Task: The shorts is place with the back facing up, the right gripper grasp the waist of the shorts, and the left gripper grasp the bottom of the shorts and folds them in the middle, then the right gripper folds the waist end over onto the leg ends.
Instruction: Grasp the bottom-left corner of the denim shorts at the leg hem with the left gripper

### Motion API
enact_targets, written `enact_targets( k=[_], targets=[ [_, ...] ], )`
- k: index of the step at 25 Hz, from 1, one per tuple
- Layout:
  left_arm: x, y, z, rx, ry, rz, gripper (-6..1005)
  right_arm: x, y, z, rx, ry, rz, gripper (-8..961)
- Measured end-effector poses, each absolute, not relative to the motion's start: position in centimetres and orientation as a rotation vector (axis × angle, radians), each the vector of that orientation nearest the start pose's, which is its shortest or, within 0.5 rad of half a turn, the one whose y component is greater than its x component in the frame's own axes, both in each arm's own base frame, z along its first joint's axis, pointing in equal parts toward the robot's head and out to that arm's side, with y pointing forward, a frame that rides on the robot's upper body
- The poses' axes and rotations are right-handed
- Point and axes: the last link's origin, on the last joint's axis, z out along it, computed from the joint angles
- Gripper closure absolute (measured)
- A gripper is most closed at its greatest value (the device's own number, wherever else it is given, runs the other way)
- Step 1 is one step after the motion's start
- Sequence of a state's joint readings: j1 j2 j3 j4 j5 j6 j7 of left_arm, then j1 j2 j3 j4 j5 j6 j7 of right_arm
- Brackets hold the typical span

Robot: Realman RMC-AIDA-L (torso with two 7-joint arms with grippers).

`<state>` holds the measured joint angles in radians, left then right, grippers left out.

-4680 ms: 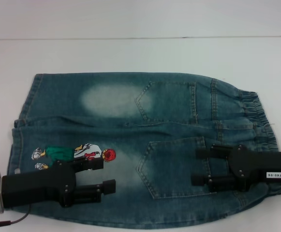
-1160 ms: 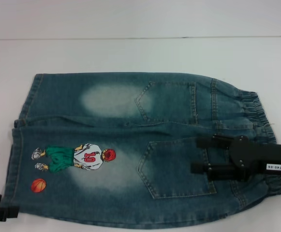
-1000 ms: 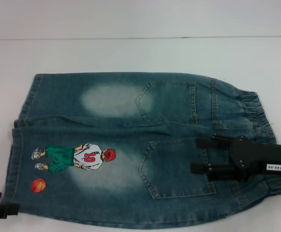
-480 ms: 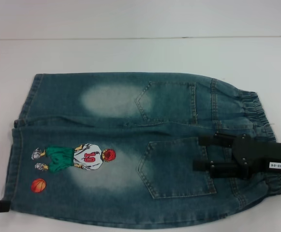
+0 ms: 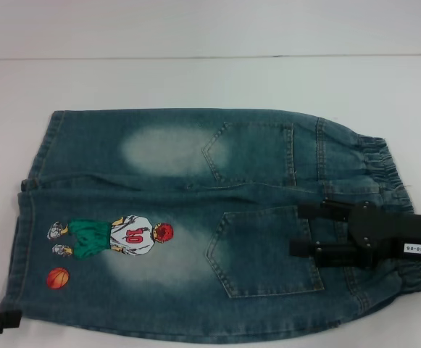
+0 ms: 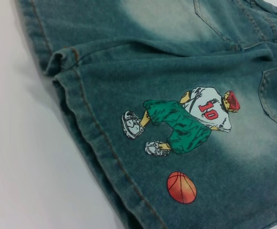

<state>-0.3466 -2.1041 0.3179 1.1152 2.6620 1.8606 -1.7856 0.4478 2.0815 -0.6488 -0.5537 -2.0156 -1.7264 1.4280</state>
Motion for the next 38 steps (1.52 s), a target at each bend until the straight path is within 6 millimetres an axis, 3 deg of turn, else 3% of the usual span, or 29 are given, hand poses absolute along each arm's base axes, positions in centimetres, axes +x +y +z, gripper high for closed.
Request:
enact_targets(
  k=[15,20,38],
  targets=[
    [-36.1,22.7,7.5,-2.480,-1.423,-0.088,161,27.7,27.8,-1.3,-2.788,0.899,0.911,11],
    [-36.1,22.6,7.3,-2.483,-1.428,-0.094,320,27.7,27.8,-1.3,-2.789,0.898,0.912,11],
    [-35.9,23.1,6.4,-2.503,-1.416,-0.082,377,28.0,27.4,-1.2,-2.782,0.909,0.918,11]
  ],
)
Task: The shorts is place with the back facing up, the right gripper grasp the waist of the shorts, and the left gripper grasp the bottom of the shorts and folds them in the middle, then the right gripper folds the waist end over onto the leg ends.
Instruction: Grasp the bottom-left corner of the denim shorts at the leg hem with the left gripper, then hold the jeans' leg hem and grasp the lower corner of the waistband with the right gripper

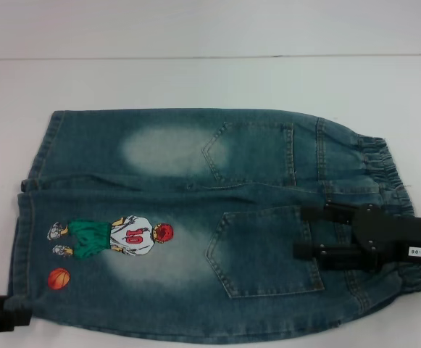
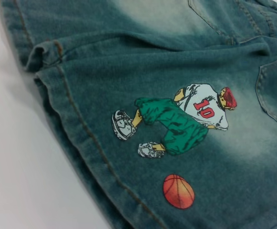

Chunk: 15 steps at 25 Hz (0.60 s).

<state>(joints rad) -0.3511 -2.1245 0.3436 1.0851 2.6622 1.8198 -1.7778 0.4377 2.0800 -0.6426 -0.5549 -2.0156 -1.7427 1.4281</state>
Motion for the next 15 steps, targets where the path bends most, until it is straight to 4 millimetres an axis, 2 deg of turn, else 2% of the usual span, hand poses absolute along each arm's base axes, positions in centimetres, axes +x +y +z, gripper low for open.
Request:
enact_targets(
  k=[7,15],
  targets=[
    [-36.30,23.44,6.58,-2.460,-1.417,-0.067,443,27.96,27.43,-1.03,-2.776,0.907,0.928,12],
    [-36.71,23.84,6.74,-2.404,-1.432,-0.060,802,27.94,27.39,-1.07,-2.777,0.908,0.931,12]
  ],
)
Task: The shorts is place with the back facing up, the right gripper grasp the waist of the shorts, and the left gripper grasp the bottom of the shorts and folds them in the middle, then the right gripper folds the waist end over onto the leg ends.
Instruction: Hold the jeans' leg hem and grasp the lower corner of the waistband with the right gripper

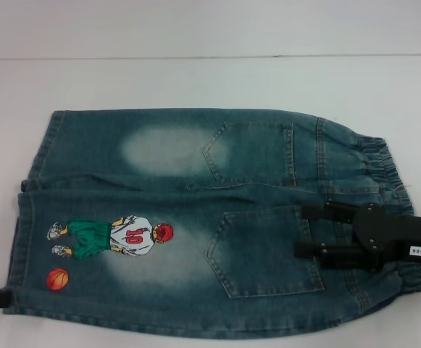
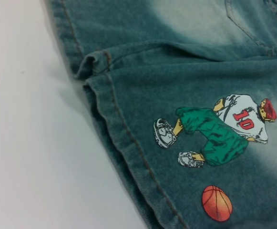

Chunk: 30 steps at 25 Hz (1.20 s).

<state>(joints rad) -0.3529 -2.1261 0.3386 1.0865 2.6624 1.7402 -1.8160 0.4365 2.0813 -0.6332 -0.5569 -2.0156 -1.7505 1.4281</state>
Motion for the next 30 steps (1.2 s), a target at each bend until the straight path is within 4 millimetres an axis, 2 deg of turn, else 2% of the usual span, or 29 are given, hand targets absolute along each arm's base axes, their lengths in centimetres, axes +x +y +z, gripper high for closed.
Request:
enact_targets(
  k=[2,8,25,30],
  targets=[
    [-36.8,23.8,6.8,-2.398,-1.438,-0.062,884,27.9,27.3,-1.0,-2.777,0.908,0.935,12],
    [-36.4,23.7,6.7,-2.421,-1.431,-0.076,957,27.9,27.3,-0.9,-2.771,0.906,0.945,14],
    [-35.6,23.8,6.7,-2.474,-1.410,-0.077,958,28.0,27.3,-0.8,-2.765,0.900,0.942,33],
    [-34.8,24.3,6.7,-2.502,-1.382,-0.119,957,28.3,27.2,-0.6,-2.741,0.906,0.951,38]
  ],
)
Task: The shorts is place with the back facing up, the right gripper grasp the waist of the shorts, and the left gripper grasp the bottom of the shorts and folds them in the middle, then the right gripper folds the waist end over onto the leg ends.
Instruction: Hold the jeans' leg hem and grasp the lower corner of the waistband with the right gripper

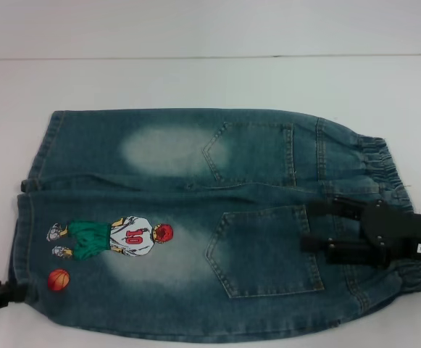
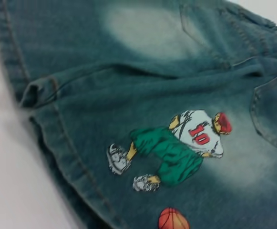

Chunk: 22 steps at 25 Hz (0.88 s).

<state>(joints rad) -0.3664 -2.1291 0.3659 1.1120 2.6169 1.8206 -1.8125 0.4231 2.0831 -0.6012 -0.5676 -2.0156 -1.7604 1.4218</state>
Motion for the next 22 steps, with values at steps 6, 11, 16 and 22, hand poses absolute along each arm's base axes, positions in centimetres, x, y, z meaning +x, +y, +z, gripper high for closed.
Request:
enact_targets(
  k=[6,11,16,22],
  targets=[
    [-34.4,24.6,6.6,-2.520,-1.375,-0.128,957,28.7,26.8,-0.5,-2.727,0.914,0.953,45],
    [-34.4,24.6,6.6,-2.521,-1.376,-0.129,957,29.9,26.0,-0.1,-2.682,0.960,0.944,50],
    [-34.4,24.6,6.3,-2.526,-1.383,-0.128,956,32.0,24.3,1.2,-2.568,1.033,0.945,56],
    [-34.2,24.7,5.9,-2.538,-1.388,-0.135,956,34.6,21.9,2.3,-2.435,1.130,0.925,62]
  ],
)
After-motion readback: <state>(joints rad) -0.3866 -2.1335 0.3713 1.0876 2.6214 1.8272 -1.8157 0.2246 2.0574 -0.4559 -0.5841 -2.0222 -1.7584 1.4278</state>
